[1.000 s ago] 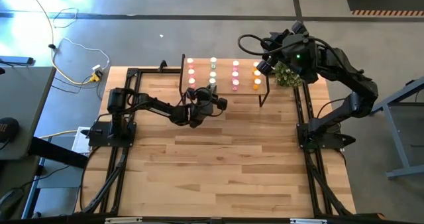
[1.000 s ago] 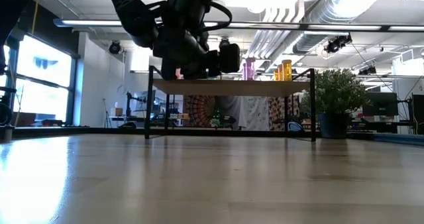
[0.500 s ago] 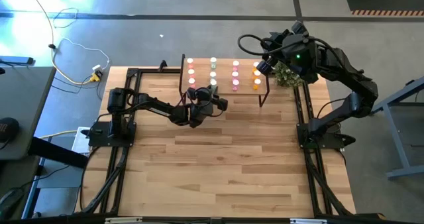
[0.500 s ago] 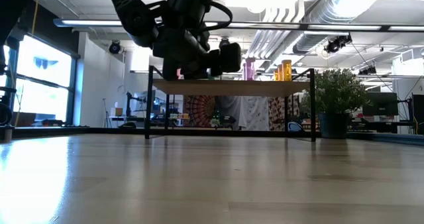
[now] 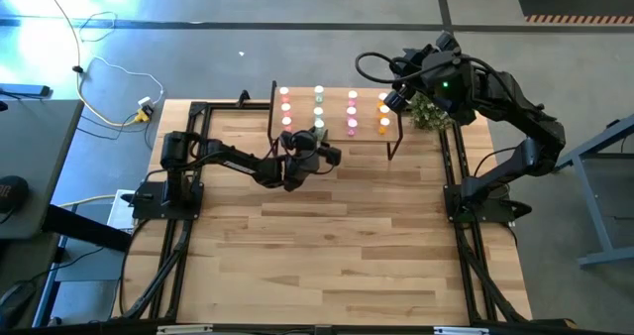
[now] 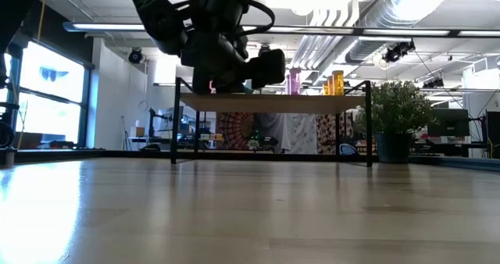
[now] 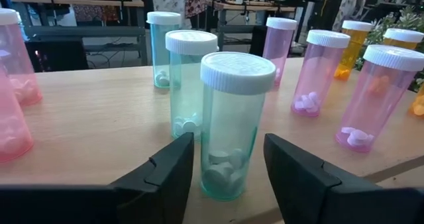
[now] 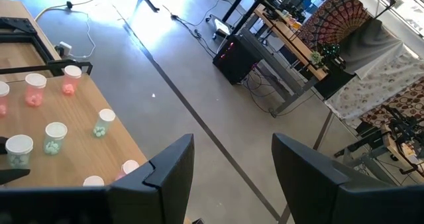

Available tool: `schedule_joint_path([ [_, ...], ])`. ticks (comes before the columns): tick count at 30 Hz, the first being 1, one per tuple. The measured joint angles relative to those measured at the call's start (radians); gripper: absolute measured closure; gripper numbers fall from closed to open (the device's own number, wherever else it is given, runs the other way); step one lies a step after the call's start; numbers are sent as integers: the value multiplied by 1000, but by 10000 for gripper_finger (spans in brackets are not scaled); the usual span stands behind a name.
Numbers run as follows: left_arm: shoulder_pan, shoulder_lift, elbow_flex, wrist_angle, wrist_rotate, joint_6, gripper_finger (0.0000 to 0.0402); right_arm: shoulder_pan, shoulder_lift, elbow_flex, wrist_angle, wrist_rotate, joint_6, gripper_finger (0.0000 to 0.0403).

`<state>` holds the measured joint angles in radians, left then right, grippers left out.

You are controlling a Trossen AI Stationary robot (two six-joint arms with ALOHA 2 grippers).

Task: Pick and place medicine bottles onto shelf by color
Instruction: Adjust the blue pill bottles on the shelf

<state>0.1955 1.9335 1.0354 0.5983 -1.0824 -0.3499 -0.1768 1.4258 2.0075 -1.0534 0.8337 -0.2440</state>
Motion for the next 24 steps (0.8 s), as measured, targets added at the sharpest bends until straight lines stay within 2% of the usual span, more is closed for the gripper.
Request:
schedule_joint_path([
  [20, -11, 0, 65, -5, -98, 70, 229, 0, 0, 0, -5, 0, 0, 208],
  [24, -14, 0, 65, -4, -77, 71, 229, 0, 0, 0, -5, 0, -1, 208],
])
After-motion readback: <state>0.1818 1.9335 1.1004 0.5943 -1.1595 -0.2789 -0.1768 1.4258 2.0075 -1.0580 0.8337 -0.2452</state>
